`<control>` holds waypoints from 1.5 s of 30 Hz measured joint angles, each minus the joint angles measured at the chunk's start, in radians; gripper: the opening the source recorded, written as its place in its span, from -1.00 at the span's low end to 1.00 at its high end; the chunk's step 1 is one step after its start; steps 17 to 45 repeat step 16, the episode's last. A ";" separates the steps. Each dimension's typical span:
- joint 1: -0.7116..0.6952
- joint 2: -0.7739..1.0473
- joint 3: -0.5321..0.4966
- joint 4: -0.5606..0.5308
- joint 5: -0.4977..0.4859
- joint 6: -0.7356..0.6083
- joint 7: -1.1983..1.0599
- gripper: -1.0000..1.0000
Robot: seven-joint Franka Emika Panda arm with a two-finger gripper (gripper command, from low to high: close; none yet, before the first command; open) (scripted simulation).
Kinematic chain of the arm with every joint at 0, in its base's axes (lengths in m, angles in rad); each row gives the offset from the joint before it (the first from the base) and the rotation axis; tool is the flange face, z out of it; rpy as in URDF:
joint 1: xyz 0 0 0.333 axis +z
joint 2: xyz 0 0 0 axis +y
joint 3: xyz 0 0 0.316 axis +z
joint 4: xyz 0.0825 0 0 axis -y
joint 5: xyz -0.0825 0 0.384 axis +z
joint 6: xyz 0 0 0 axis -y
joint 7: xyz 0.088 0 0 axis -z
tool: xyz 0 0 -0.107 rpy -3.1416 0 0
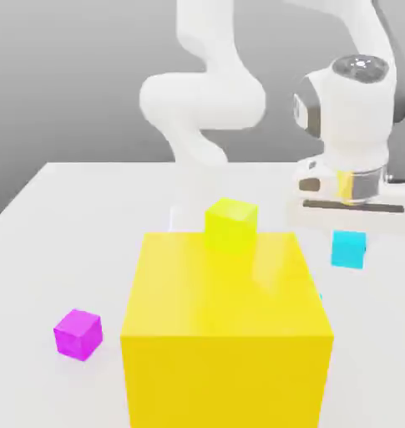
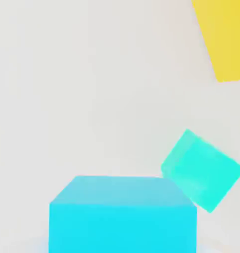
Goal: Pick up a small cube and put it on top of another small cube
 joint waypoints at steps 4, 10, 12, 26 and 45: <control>-0.075 -0.001 0.097 -0.075 -0.059 0.101 0.098 -1.00; -0.305 0.158 0.280 -0.086 -0.259 0.268 0.240 -1.00; -0.398 0.219 0.349 -0.090 -0.347 0.326 0.300 -1.00; -0.512 0.291 0.423 -0.096 -0.494 0.387 0.400 1.00; -0.512 0.291 0.423 -0.096 -0.494 0.387 0.400 1.00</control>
